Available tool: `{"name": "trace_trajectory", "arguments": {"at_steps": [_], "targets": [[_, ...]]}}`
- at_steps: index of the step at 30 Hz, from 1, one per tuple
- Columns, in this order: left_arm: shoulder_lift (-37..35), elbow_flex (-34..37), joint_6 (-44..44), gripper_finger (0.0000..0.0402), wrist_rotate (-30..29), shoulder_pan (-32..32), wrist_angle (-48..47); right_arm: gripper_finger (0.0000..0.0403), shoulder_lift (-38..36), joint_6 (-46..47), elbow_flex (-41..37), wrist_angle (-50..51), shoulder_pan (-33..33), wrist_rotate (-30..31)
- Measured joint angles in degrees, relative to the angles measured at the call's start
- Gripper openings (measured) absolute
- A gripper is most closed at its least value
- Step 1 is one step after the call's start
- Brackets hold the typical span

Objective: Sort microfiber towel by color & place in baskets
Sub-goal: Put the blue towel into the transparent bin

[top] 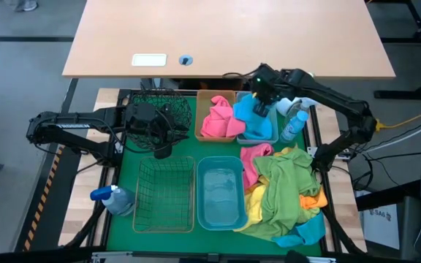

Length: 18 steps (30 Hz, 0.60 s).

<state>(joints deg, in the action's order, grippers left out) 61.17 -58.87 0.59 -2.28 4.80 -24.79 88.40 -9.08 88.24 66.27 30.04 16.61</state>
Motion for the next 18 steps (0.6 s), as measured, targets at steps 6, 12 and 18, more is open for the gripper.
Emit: {"name": "trace_trajectory", "arguments": {"at_steps": [6, 12, 18], "targets": [[0.0, 0.0, -0.01, 0.0119, 0.02, 0.0, 0.01, 0.0005, -0.07, 7.62, -0.61, 6.78, 0.02, 15.49], [0.0, 0.0, -0.01, 0.0119, 0.0, 0.0, -0.01, 0.0005, -0.09, 17.79, -0.61, 15.71, 0.0, 21.37], [0.0, 0.0, -0.01, 0.0119, 0.0, 0.0, 0.01, 0.0005, -0.15, 22.2, -0.61, 19.39, -0.02, 15.67]]}}
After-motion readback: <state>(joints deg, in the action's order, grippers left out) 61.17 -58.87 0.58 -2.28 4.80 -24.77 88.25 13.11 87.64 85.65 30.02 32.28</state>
